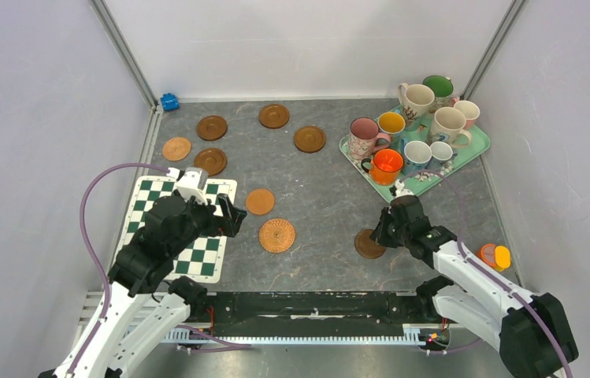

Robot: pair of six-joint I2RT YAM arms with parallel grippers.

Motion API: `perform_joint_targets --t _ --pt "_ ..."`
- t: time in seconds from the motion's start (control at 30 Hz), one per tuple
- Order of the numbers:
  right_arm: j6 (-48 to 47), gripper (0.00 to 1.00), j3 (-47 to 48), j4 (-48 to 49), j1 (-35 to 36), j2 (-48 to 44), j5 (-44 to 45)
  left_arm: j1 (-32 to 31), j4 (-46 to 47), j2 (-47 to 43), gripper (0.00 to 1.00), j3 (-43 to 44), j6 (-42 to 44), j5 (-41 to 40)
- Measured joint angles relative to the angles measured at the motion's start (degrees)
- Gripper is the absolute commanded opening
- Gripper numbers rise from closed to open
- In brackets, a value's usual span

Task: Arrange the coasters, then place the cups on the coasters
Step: Move the coaster to the center of the board.

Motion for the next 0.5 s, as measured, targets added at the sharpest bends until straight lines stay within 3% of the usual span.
perform_joint_targets --t 0.5 --pt "0.61 0.0 -2.16 8.74 5.84 6.64 3.04 0.0 0.0 -0.35 1.0 -0.11 0.0 -0.24"
